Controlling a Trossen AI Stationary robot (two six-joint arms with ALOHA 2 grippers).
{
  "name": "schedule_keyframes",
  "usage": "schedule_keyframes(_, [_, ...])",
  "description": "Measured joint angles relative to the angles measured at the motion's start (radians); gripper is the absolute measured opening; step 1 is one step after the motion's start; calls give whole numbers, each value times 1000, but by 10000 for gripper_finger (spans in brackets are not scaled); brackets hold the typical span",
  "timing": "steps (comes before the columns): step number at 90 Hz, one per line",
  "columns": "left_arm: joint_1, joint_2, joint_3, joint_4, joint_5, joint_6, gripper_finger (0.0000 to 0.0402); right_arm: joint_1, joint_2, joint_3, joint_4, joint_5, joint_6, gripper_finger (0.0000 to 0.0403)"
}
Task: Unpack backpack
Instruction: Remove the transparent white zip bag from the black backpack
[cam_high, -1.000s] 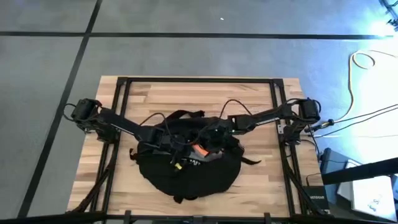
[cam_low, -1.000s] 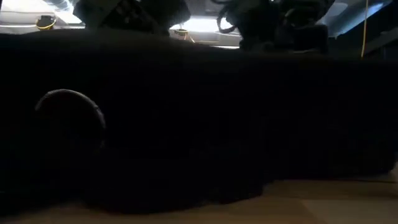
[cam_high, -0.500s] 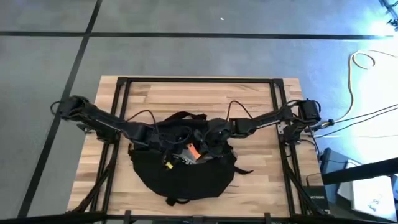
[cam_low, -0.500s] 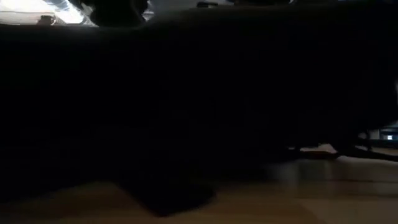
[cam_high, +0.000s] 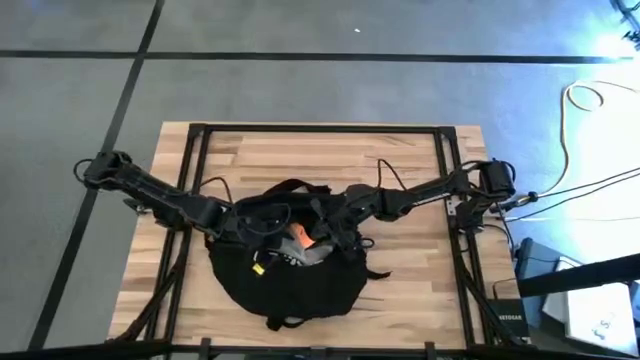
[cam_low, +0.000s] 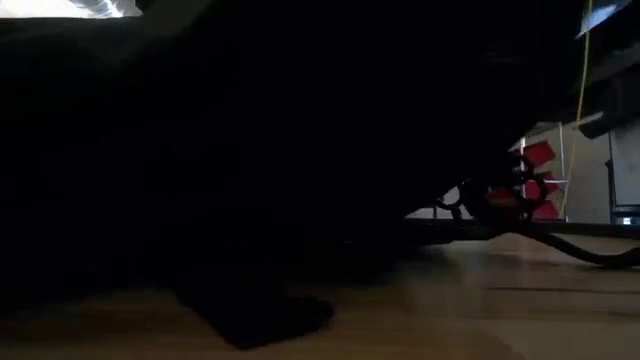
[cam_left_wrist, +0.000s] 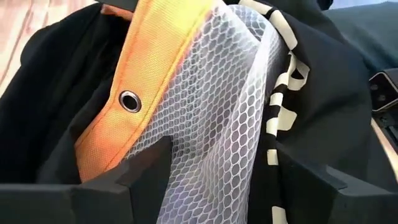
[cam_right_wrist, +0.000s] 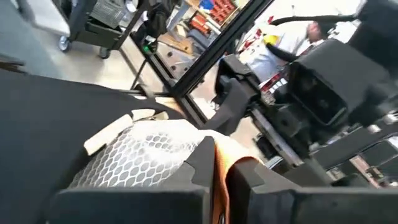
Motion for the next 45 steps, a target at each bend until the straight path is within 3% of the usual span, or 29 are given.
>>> schedule_keyframes(45, [-6,-151,-3,-42,-50,57,239,-33,-67,2,48,57,33,0])
